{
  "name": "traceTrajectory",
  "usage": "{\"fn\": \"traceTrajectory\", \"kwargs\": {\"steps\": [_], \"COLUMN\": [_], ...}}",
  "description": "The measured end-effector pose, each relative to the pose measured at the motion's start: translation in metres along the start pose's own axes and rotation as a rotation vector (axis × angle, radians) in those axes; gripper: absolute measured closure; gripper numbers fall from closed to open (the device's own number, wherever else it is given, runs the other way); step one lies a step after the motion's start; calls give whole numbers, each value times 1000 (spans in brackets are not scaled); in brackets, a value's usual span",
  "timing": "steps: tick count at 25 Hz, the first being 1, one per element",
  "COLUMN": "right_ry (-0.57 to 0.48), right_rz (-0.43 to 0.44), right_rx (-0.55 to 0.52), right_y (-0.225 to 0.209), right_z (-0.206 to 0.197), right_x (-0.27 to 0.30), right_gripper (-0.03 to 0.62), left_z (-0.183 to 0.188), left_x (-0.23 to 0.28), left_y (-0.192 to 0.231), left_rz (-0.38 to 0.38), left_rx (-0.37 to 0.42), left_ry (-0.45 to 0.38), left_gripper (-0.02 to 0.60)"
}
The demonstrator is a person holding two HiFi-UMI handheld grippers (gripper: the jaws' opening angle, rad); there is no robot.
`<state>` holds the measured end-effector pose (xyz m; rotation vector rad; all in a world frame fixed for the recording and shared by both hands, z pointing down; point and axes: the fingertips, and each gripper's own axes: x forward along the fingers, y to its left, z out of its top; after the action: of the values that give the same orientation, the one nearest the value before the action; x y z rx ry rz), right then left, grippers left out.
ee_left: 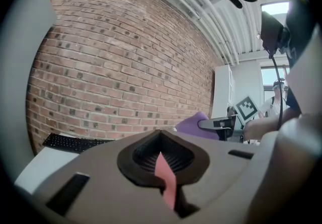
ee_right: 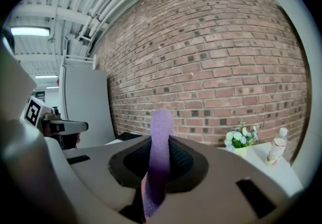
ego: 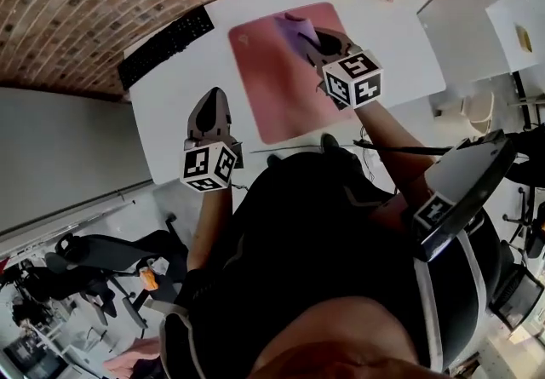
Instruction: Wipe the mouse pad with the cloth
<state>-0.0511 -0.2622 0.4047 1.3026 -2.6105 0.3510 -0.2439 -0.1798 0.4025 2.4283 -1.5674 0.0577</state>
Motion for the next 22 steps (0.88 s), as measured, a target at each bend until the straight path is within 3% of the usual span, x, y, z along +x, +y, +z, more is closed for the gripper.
{"fn": "traceTrajectory", "kwargs": {"steps": [4,6,13,22], "right_ry": [-64,-93,-138,-170], "right_rz": [5,1,18,4], "right_rx": [61,31,-66,-46], "right_y": [-19,-24,-46,-56], "right_z": [8,18,27,23], "right_x": [-30,-42,-88,-110], "right_gripper": [534,534,536,536], "left_z": [14,17,26,39], "left_x": [3,4,15,21], "left_y": [-32,-45,-73,-104], "left_rz": [-51,-61,-13,-38], "left_rx": [89,137,109,136], "left_ry": [-39,-46,-63,-69], "left_gripper": [577,577,577,578]}}
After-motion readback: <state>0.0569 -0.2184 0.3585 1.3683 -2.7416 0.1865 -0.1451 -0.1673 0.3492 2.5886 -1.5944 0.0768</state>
